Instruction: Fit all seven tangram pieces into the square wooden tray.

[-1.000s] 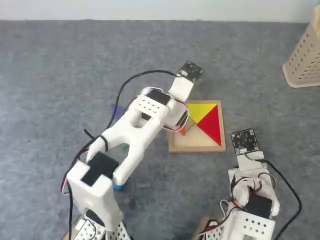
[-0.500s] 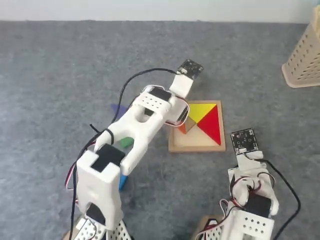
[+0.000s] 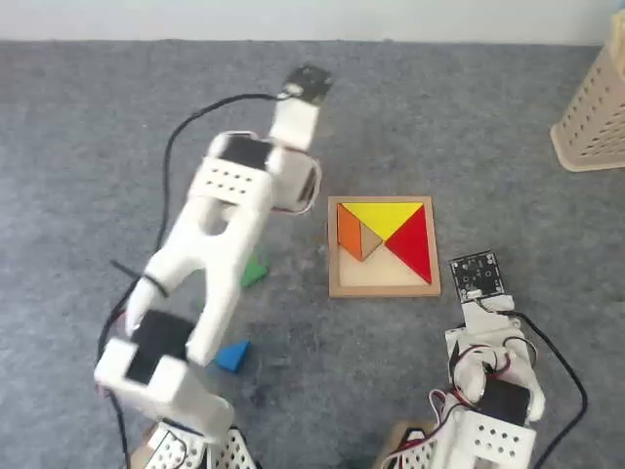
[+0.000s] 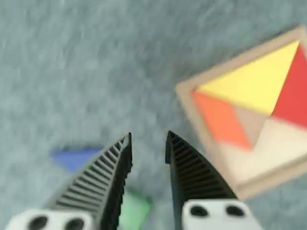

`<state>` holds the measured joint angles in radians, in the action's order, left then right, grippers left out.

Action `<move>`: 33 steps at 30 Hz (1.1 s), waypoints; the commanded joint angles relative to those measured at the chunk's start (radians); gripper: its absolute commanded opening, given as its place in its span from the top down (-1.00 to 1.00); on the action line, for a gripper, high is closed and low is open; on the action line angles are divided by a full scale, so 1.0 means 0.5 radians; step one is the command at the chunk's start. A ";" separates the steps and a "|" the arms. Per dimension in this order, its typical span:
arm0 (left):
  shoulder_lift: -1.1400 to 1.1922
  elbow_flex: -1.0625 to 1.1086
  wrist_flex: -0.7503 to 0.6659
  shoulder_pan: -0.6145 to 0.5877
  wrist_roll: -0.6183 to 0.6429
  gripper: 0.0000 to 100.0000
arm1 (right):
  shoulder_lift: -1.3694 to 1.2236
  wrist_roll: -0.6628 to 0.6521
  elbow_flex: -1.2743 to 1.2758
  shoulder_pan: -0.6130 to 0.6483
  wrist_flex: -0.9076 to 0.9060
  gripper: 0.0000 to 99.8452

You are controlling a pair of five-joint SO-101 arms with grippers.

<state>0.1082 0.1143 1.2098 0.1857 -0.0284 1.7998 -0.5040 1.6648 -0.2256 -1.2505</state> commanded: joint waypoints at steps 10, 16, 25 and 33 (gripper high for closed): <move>-0.279 0.698 0.301 -0.356 -0.755 0.70 | 0.026 -0.018 0.037 -0.026 -0.020 0.98; -0.264 0.710 0.224 -0.457 -1.000 0.43 | 0.026 -0.018 0.037 -0.026 -0.020 0.98; -0.120 0.710 0.028 -0.454 -1.200 0.44 | 0.026 -0.018 0.037 -0.026 -0.020 0.98; 0.245 0.615 -0.107 -0.451 -1.194 0.45 | 0.026 -0.018 0.037 -0.026 -0.020 0.98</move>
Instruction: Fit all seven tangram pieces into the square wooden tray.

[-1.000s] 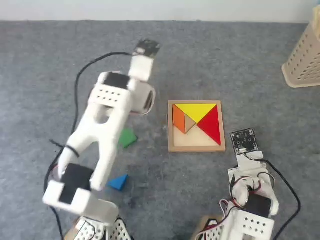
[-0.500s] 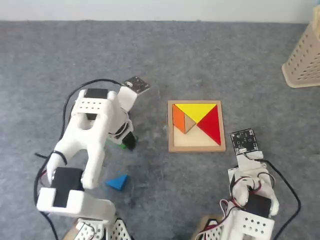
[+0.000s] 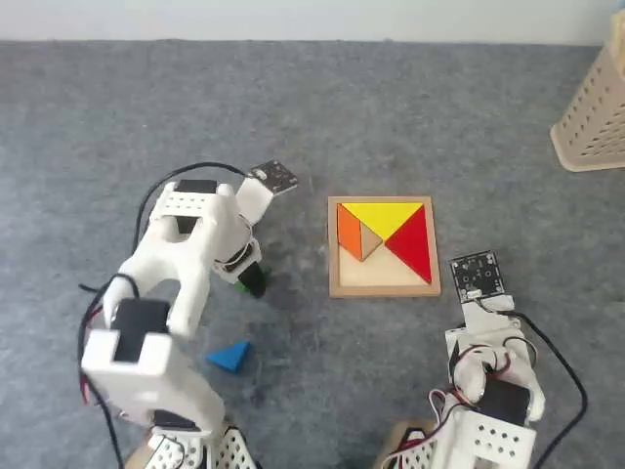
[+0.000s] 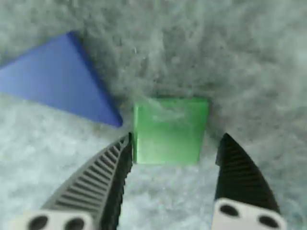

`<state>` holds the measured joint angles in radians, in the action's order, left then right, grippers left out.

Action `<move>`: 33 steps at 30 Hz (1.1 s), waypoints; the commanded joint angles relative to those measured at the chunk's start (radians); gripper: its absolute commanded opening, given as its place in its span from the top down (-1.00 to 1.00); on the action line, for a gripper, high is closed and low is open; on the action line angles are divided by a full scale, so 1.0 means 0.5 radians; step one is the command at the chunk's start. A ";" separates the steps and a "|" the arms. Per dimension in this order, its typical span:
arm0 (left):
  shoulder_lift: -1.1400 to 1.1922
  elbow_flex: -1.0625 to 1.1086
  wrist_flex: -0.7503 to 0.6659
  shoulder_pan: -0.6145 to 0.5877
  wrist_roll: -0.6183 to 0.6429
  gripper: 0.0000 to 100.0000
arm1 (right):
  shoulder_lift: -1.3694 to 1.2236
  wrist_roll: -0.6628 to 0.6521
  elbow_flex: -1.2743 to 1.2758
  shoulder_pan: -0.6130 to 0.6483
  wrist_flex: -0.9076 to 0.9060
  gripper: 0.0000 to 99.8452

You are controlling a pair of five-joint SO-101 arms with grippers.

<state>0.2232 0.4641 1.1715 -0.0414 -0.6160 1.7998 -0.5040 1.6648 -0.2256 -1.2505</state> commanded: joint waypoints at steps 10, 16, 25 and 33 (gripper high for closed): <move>0.061 -0.091 -0.043 0.034 0.040 0.60 | 0.026 -0.018 0.037 -0.026 -0.020 0.98; 0.043 -0.084 -0.031 0.101 0.163 0.74 | 0.026 -0.018 0.037 -0.026 -0.020 0.98; 0.015 -0.097 0.071 0.350 0.374 0.79 | 0.026 -0.018 0.037 -0.026 -0.020 0.98; -0.276 -0.048 0.181 0.601 0.509 0.79 | 0.026 -0.018 0.037 -0.026 -0.020 0.98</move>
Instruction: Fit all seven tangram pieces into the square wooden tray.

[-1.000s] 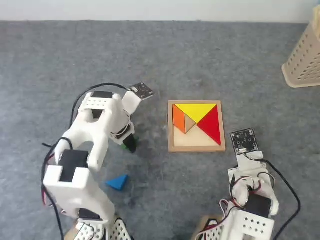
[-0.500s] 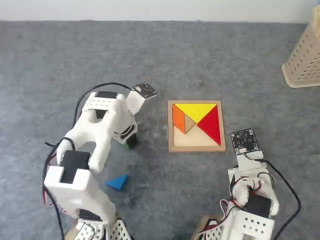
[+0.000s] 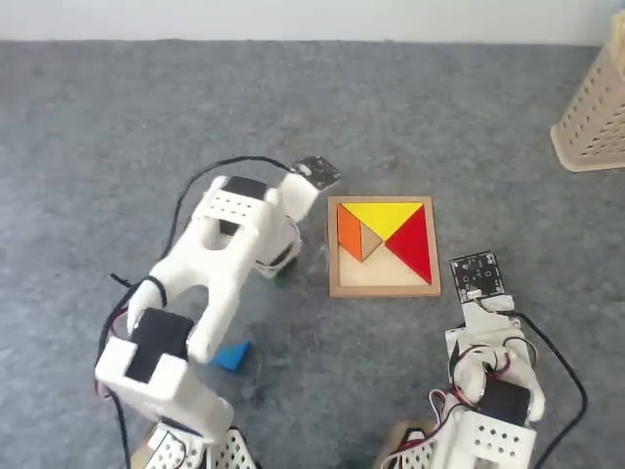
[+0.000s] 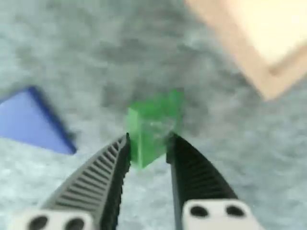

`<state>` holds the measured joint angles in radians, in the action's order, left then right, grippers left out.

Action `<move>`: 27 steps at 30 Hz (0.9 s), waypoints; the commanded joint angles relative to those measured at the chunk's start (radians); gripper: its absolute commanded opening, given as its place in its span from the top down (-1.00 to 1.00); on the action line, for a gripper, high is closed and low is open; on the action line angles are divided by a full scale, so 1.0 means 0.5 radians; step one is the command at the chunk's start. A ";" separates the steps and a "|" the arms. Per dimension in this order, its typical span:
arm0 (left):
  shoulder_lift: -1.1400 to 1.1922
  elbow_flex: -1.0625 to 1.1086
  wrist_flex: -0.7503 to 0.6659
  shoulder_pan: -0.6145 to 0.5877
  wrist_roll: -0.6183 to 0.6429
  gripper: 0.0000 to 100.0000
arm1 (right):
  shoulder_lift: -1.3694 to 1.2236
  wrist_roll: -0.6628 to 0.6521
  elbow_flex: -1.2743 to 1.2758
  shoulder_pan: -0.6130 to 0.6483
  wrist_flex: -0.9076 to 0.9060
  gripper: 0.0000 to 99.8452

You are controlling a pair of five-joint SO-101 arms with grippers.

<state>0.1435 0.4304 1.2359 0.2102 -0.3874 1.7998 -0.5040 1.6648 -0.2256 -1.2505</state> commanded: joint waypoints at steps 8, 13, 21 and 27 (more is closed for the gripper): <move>-0.123 0.137 -0.015 0.233 0.110 0.79 | 0.026 -0.018 0.037 -0.026 -0.020 0.98; -0.141 0.106 0.025 0.258 0.147 0.79 | 0.026 -0.018 0.037 -0.026 -0.020 0.98; -0.126 -0.256 0.190 -0.028 0.150 0.65 | 0.026 -0.018 0.037 -0.026 -0.020 0.98; -0.120 -0.486 0.252 -0.187 0.135 0.63 | 0.026 -0.018 0.037 -0.026 -0.020 0.98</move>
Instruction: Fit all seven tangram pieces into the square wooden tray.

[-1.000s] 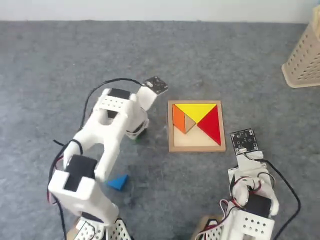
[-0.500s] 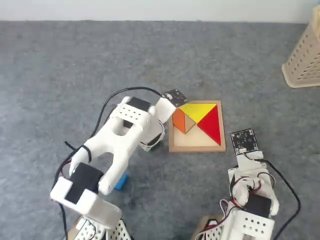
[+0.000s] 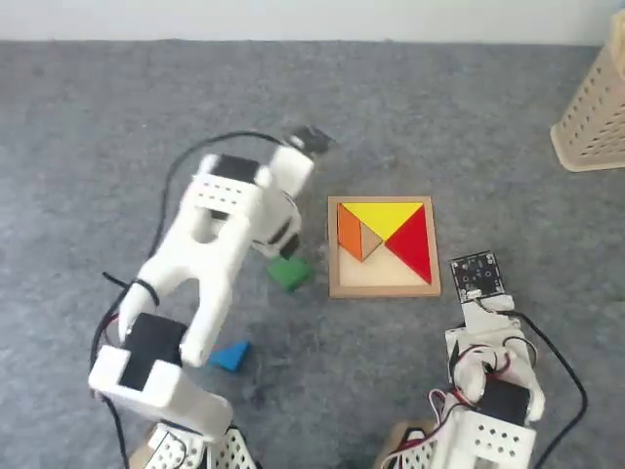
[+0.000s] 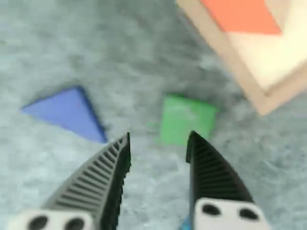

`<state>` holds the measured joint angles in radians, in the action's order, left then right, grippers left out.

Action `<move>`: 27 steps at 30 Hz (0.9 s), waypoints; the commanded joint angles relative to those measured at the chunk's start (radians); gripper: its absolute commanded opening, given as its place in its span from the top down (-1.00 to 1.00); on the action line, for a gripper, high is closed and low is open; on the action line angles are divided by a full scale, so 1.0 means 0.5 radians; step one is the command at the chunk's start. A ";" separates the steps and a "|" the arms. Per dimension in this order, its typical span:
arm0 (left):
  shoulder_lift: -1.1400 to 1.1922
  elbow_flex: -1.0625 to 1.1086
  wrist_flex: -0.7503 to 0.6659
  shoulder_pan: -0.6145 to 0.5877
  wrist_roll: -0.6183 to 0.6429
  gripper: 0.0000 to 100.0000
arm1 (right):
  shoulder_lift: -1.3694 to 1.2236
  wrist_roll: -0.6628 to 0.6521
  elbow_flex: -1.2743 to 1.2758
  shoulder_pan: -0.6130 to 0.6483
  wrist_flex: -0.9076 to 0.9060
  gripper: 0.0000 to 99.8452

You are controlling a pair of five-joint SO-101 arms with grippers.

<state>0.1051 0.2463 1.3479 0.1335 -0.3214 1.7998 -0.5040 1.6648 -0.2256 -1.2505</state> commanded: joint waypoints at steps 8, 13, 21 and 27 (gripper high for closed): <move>-0.040 0.183 -0.163 0.175 -0.199 0.61 | 0.026 -0.018 0.037 -0.026 -0.020 0.98; -0.037 0.342 -0.307 0.178 -0.374 0.49 | 0.026 -0.018 0.037 -0.026 -0.020 0.98; 0.117 0.397 -0.509 0.178 -0.381 0.41 | 0.026 -0.018 0.037 -0.026 -0.020 0.98; 0.512 0.063 -0.408 0.092 -0.393 0.41 | 0.026 -0.018 0.037 -0.026 -0.020 0.98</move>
<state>0.3230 0.3644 1.1178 0.2041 -0.5040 1.7998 -0.5040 1.6648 -0.2256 -1.2505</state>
